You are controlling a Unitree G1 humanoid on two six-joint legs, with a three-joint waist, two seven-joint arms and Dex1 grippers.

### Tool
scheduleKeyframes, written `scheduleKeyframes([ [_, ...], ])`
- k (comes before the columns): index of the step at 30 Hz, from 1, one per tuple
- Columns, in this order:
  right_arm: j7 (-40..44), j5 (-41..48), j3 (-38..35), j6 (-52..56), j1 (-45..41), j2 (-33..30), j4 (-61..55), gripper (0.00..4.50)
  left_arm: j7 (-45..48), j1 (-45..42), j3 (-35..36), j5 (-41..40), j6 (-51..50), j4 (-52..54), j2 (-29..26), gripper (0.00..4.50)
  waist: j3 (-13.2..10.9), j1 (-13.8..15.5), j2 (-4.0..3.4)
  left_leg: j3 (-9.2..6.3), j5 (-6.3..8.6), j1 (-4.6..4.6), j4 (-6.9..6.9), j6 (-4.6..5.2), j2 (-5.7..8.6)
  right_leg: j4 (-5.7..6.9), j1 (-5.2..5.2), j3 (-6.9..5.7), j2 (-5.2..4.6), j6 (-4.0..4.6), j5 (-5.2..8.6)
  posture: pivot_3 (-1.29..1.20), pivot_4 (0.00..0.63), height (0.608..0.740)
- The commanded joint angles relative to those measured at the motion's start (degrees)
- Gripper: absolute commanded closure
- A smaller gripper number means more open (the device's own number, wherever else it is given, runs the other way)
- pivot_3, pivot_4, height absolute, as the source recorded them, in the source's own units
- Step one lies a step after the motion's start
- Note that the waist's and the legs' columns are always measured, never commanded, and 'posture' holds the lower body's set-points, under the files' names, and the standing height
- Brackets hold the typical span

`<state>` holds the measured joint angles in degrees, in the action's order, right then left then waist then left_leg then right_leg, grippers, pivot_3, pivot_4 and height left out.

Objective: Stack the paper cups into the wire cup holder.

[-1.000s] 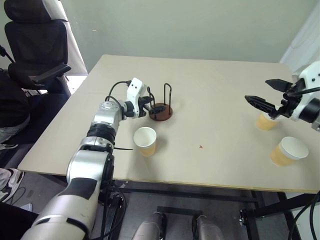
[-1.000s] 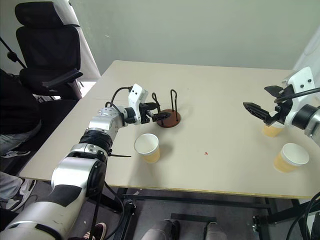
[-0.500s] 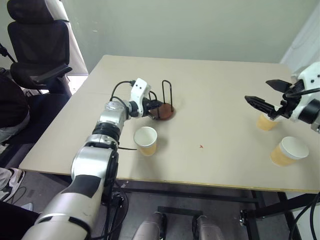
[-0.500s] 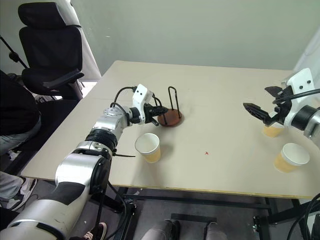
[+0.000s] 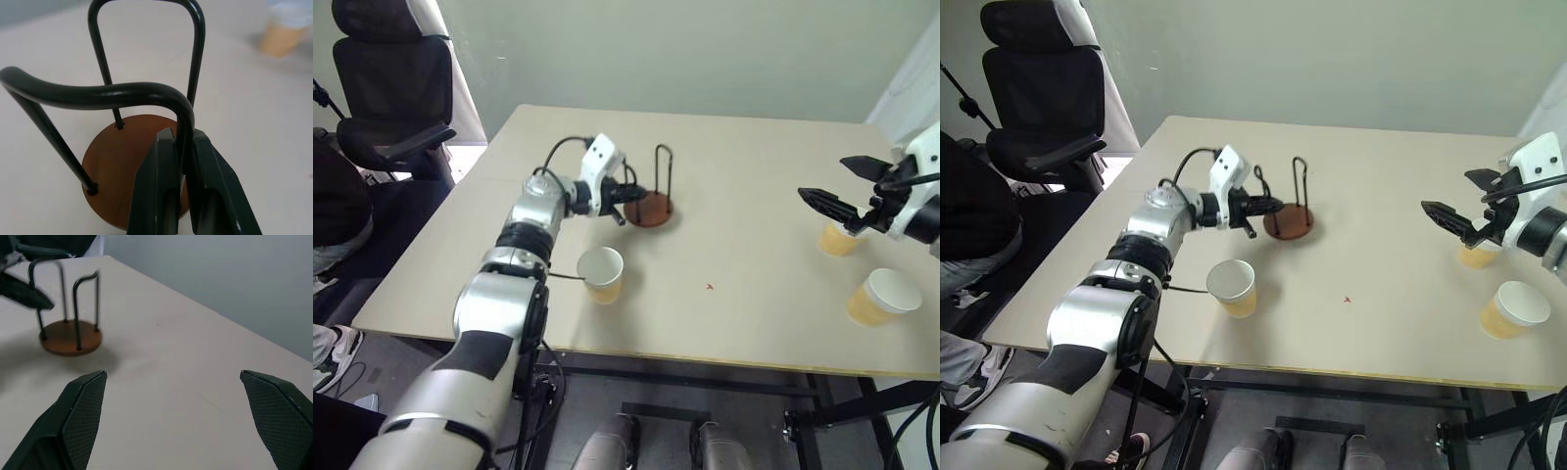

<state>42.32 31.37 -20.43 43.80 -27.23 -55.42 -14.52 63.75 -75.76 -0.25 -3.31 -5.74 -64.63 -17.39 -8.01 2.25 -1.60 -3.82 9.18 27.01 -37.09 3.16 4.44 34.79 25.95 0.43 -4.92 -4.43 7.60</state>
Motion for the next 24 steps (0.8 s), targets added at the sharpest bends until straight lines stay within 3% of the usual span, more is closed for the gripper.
scheduleKeyframes([
  [1,2.5,2.0,-3.9,1.0,1.0,-3.3,-3.0,0.0,5.3,-2.3,-0.3,-2.0,-1.8,5.6,0.9,4.48,0.0,0.0,0.0,0.0,0.04,0.0,0.0,0.02,0.01,-0.02,0.0,0.0,-0.01,-0.01,0.01,0.0,0.15,0.74],
  [8,8.8,4.0,-10.3,4.1,7.8,-10.6,-4.4,0.0,15.7,1.3,-4.5,-4.0,-9.0,17.2,2.5,4.48,0.0,0.1,0.01,0.01,0.21,0.06,-0.01,0.08,0.01,-0.01,0.01,0.0,-0.05,-0.31,0.02,0.0,0.15,0.74],
  [14,13.0,3.2,-17.1,5.5,14.5,-14.6,-5.8,0.0,15.5,4.2,-6.7,-4.6,-11.2,20.1,4.5,4.48,0.0,0.0,0.01,0.05,0.34,0.05,-0.17,0.17,0.0,0.06,-0.02,-0.01,-0.08,-0.78,0.28,0.0,0.15,0.74],
  [24,16.1,2.3,-23.5,7.2,20.3,-16.5,-8.1,0.0,12.6,6.7,-9.7,-3.3,-9.4,18.4,10.2,4.48,0.0,0.1,0.01,0.1,0.52,0.06,-0.92,0.41,0.01,0.11,-0.3,0.04,-0.09,-0.7,0.27,0.0,0.15,0.74],
])
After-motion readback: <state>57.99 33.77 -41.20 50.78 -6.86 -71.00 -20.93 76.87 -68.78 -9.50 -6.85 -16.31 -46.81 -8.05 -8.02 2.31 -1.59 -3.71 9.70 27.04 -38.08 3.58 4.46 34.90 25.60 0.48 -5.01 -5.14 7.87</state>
